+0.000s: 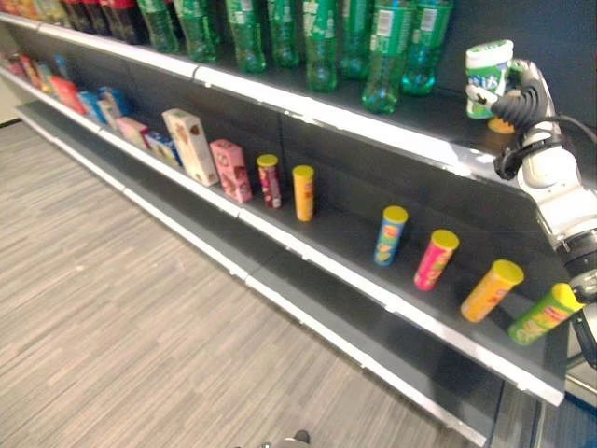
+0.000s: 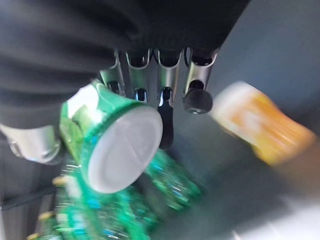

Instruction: Put the goods on the table back onto the shelves and tidy them up.

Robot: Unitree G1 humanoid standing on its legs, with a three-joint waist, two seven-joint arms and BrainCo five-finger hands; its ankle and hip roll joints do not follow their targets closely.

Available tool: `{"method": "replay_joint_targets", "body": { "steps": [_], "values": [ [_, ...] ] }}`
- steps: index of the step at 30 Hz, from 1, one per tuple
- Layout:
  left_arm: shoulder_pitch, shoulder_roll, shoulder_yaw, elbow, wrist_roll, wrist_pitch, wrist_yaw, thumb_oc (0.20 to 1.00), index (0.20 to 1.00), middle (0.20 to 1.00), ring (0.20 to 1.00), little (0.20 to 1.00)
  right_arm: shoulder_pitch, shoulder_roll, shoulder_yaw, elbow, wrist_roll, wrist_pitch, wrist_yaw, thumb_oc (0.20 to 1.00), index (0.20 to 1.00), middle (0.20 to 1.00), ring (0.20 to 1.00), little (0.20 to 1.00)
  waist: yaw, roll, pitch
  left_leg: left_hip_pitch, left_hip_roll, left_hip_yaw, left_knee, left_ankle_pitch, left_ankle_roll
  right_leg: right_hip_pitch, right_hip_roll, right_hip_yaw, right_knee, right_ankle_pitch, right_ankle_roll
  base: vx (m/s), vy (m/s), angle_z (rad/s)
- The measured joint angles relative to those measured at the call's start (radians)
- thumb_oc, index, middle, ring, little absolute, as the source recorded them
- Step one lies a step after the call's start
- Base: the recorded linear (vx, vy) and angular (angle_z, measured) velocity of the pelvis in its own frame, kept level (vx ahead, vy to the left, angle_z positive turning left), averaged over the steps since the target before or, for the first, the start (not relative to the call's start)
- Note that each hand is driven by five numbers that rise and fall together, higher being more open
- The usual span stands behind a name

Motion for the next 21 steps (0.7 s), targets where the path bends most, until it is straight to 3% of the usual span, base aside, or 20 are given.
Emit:
{"method": "replay_joint_targets", "body": {
  "steps": [2, 7, 21],
  "values": [
    [0.01, -0.001, -0.007, 0.001, 0.0, 0.007, 0.002, 1.0, 1.0, 1.0, 1.0, 1.0, 0.001, 0.012, -0.009, 0.016, 0.017, 0.017, -0.01, 0.2, 0.2, 0.2, 0.2, 0.2, -0.004, 0.016, 0.01, -0.015, -0.003, -0.022, -0.003, 0.004, 0.0, 0.0, 0.001, -0.022, 0.003, -0.007, -0.001, 0.03, -0.021, 0.24],
    [0.007, -0.009, -0.008, 0.004, -0.001, 0.009, 0.008, 1.0, 1.0, 1.0, 1.0, 1.0, 0.017, 0.067, -0.04, -0.017, 0.016, 0.018, -0.04, 0.2, 0.2, 0.2, 0.2, 0.2, -0.029, 0.014, 0.011, -0.01, -0.003, -0.025, -0.016, 0.008, 0.002, -0.001, -0.002, -0.027, 0.002, -0.009, 0.0, 0.01, -0.005, 0.03],
    [-0.027, -0.01, -0.027, -0.012, 0.001, 0.009, 0.02, 1.0, 1.0, 1.0, 1.0, 1.0, 0.028, 0.035, -0.089, -0.093, -0.008, 0.017, -0.101, 0.2, 0.2, 0.2, 0.2, 0.2, -0.074, 0.01, 0.025, 0.005, -0.004, 0.008, -0.022, 0.007, 0.003, -0.013, -0.009, 0.005, 0.0, -0.008, -0.001, 0.01, 0.014, -0.06]
  ]
}}
